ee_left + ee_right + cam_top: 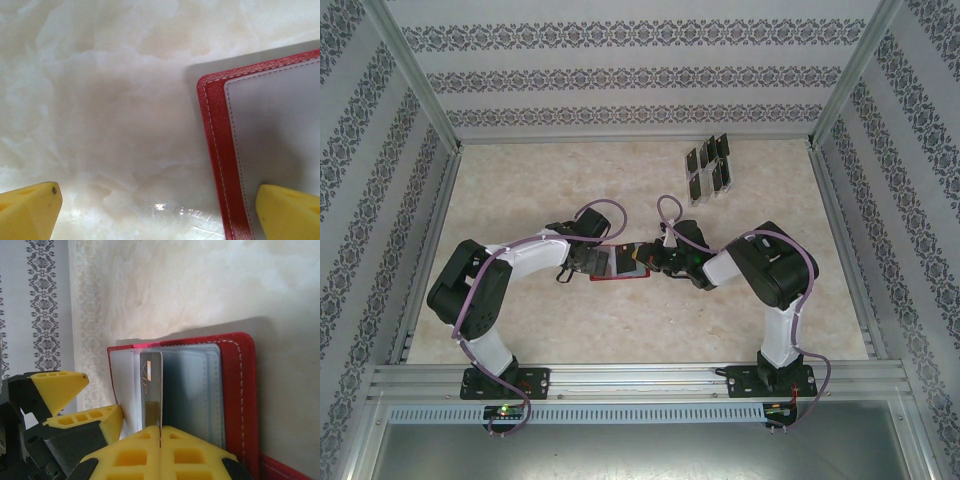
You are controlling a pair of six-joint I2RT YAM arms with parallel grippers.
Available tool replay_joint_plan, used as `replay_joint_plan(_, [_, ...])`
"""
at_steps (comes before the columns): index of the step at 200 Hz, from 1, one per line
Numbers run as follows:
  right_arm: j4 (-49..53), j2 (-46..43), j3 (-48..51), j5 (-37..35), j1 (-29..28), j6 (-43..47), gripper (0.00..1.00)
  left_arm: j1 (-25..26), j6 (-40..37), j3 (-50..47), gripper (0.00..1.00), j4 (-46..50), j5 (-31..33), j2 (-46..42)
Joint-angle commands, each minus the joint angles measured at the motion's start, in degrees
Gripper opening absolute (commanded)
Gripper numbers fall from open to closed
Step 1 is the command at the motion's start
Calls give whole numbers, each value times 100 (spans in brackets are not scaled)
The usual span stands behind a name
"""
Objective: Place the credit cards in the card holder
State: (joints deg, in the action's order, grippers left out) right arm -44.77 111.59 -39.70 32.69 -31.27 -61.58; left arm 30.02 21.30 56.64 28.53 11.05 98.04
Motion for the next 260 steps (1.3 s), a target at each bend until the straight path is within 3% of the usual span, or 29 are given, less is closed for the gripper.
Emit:
replay_joint_plan(1, [581, 10, -28, 54, -76, 152, 0, 8, 63, -44, 100, 501, 284, 197])
replay_joint_plan(134, [379, 160, -274, 226, -210, 136, 0, 21, 103, -109, 100, 475, 179, 180])
replay_joint_plan(260, [432, 152, -253, -456, -181, -22, 0, 41, 183, -231, 100, 432, 116, 115])
